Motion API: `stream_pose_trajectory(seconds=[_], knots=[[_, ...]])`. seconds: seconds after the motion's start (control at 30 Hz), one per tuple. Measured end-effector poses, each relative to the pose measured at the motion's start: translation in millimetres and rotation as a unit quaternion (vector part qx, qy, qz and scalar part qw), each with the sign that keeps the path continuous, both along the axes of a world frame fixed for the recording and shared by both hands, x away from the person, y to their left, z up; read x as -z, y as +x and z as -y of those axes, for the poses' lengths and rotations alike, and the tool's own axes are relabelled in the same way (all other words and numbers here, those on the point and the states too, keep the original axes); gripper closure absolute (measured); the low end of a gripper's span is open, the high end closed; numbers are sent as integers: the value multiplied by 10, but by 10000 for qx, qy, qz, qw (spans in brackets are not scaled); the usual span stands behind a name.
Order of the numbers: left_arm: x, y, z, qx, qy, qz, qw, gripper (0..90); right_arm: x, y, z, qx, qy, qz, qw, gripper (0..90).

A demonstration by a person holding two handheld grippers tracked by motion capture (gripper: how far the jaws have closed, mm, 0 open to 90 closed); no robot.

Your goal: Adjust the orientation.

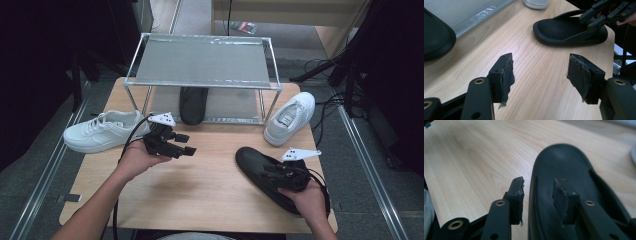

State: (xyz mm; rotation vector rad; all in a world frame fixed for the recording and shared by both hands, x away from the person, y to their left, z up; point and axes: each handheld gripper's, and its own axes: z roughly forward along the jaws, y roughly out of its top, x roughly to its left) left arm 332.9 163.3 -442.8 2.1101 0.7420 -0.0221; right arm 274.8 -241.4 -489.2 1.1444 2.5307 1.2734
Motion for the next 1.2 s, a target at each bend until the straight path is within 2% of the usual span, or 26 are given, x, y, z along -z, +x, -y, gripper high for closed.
stream_pose_trajectory(seconds=[0.03, 0.23, 0.3, 0.4, 0.57, 0.6, 0.63, 0.7, 0.77, 0.83, 0.87, 0.93, 1.0, 1.2], knots=[[9, 10, 2, 3, -9, -35, 10000, 380, 33, -11, 9, 22, -9, -106, 9999, 630], [46, 64, -18, -37, -6, -88, 10000, 387, 134, -4, -23, -37, -271, -211, 9994, 649], [47, 75, -33, -59, -33, -107, 9999, 388, 139, 7, -17, -40, -261, -151, 9995, 677], [50, 81, -43, -83, -16, -107, 9999, 389, 151, 25, -17, -59, -218, -187, 9996, 678], [60, 86, -47, -66, 41, -123, 9999, 389, 199, 52, -113, -295, -547, -215, 9978, 686], [60, 86, -47, -66, 41, -123, 9999, 389, 199, 52, -113, -295, -547, -215, 9978, 686], [60, 83, -49, -77, 57, -105, 9999, 389, 206, 66, -138, -342, -604, -252, 9973, 740], [62, 82, -54, -95, 54, -125, 9999, 389, 206, 79, -141, -319, -524, -383, 9974, 780], [63, 90, -63, -97, 62, -138, 9998, 390, 202, 71, -140, -366, -518, -371, 9973, 808], [65, 92, -65, -96, 58, -143, 9998, 389, 197, 73, -140, -343, -505, -409, 9973, 814], [66, 93, -68, -98, 64, -133, 9998, 390, 188, 93, -130, -308, -467, -527, 9970, 826], [65, 92, -73, -103, 66, -131, 9998, 390, 159, 113, -125, -232, -440, -583, 9971, 831], [67, 95, -81, -96, 59, -142, 9998, 388, 122, 119, -124, -194, -331, -581, 9976, 832], [69, 93, -91, -104, 108, -132, 9998, 386, 64, 120, -186, -235, -316, -548, 9977, 834]])
